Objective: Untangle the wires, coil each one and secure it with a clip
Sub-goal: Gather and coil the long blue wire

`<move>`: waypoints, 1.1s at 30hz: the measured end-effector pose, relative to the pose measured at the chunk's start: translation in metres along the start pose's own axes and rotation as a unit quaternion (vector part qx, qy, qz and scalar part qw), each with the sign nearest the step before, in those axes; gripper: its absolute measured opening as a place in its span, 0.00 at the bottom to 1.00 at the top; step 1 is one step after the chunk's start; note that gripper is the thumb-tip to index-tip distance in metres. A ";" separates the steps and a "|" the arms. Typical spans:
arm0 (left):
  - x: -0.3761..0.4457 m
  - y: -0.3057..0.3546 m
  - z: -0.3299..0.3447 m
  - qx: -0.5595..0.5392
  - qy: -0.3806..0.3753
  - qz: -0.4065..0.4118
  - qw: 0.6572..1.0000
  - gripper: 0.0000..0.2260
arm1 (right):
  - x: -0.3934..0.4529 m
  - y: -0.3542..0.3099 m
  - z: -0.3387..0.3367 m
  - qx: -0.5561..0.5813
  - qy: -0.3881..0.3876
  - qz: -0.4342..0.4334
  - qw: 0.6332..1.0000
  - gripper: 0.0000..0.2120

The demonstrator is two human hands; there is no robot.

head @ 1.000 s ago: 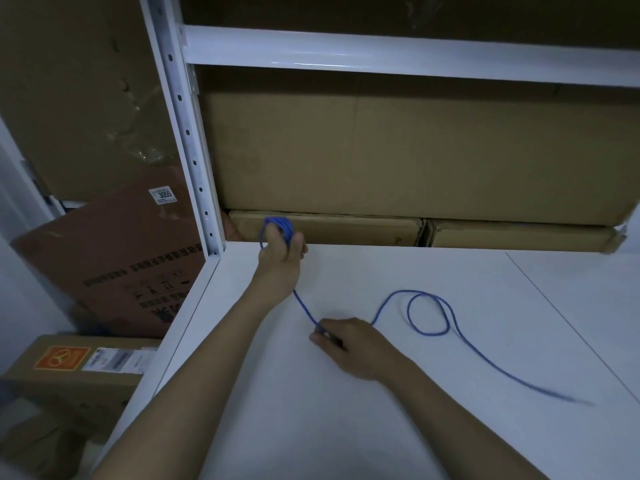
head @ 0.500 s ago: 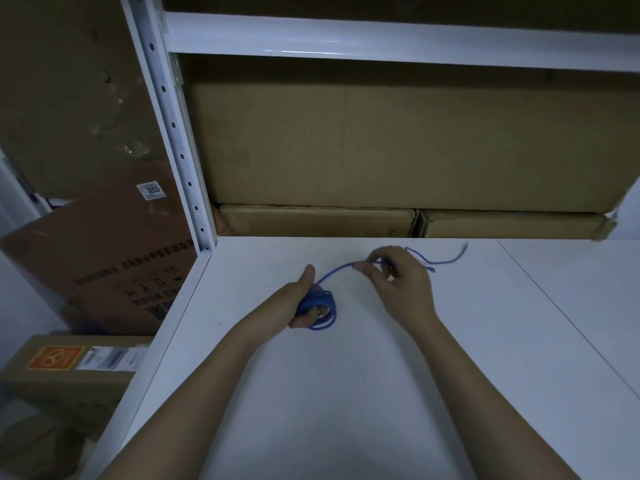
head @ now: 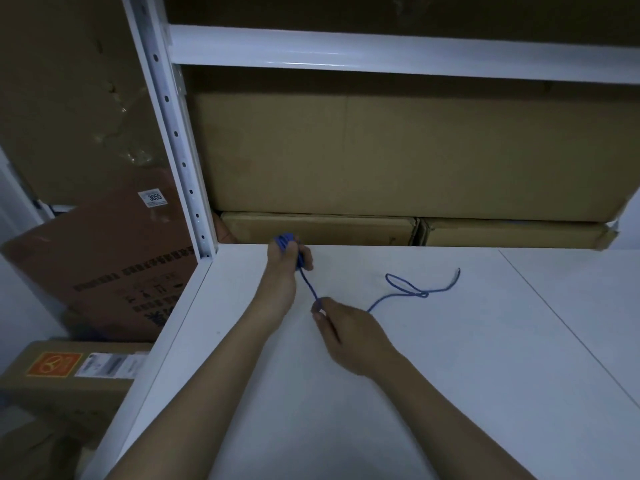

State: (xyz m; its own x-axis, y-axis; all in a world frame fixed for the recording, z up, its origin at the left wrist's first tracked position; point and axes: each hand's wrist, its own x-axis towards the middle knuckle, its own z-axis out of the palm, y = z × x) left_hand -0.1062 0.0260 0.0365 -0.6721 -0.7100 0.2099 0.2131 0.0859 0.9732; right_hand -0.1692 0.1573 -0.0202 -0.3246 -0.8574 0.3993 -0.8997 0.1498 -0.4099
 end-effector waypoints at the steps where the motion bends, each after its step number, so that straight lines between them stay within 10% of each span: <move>1: 0.001 -0.007 -0.003 0.096 -0.017 0.014 0.995 0.10 | 0.001 0.001 -0.001 0.008 0.007 -0.001 1.000 0.09; 8: -0.008 -0.024 -0.026 0.415 -0.179 0.000 0.892 0.07 | 0.004 0.007 -0.021 0.113 0.034 0.027 0.993 0.06; 15: -0.015 -0.024 -0.028 0.348 -0.238 -0.046 0.906 0.14 | 0.013 0.014 -0.066 0.130 -0.072 0.131 0.980 0.06; 19: 0.000 -0.039 -0.044 0.265 -0.141 -0.058 0.952 0.20 | 0.005 0.021 -0.082 0.183 -0.119 0.186 0.958 0.06; 26: 0.006 -0.028 -0.059 0.266 -0.133 -0.096 0.950 0.16 | 0.004 0.021 -0.106 0.310 -0.009 0.164 0.937 0.08; 33: -0.010 0.004 -0.047 -0.096 -0.203 -0.120 0.967 0.18 | 0.064 0.038 -0.086 0.007 0.238 0.088 0.967 0.08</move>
State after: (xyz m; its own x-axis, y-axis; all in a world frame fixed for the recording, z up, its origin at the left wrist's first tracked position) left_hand -0.0653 0.0005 0.0339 -0.9329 -0.3581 0.0373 0.1180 -0.2060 0.9714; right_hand -0.2491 0.1504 0.0601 -0.5727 -0.4947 0.6536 -0.8155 0.2625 -0.5159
